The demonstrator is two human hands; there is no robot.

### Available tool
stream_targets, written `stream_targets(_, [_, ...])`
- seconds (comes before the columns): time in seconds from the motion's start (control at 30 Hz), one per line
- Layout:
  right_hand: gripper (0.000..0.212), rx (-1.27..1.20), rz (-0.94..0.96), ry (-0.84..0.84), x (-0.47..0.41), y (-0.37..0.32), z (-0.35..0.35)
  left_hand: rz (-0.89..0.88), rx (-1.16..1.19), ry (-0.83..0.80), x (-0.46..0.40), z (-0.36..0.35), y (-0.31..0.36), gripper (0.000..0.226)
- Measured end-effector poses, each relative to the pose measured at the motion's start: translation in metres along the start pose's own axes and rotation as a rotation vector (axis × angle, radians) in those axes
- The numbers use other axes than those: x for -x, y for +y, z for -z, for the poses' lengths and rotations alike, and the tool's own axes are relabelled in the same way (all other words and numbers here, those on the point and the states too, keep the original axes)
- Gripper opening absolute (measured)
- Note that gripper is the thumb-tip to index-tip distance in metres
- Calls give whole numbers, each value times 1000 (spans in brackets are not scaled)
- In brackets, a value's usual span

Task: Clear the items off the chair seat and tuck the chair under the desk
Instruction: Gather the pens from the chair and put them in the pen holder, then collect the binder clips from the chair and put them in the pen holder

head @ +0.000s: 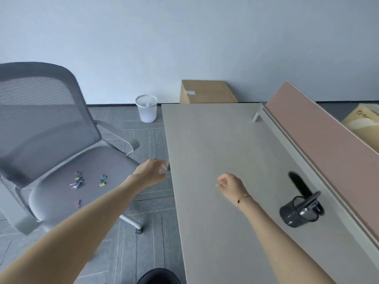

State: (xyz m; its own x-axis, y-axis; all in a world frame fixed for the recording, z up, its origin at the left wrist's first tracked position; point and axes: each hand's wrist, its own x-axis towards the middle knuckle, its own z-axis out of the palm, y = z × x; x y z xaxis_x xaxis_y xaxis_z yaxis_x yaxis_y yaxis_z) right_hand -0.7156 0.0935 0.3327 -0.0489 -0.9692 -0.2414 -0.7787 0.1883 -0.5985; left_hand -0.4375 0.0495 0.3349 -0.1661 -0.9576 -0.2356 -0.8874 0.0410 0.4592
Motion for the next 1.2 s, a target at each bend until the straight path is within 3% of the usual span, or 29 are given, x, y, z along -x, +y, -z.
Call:
stream_targets(0.3, [25, 190, 214, -252, -28, -155, -134, 342, 43, 96, 99, 47, -206, 27])
stream_targets(0.6, [27, 260, 320, -413, -69, -263, -283, 507, 95, 4, 133, 47, -353, 30])
stream_targets(0.9, [32, 352, 290, -578, -137, -291, -406, 513, 127, -73, 62, 17, -446, 36])
stream_targets(1.2, [32, 512, 293, -698, -195, -261, -494, 467, -45, -305, -16, -43, -507, 35])
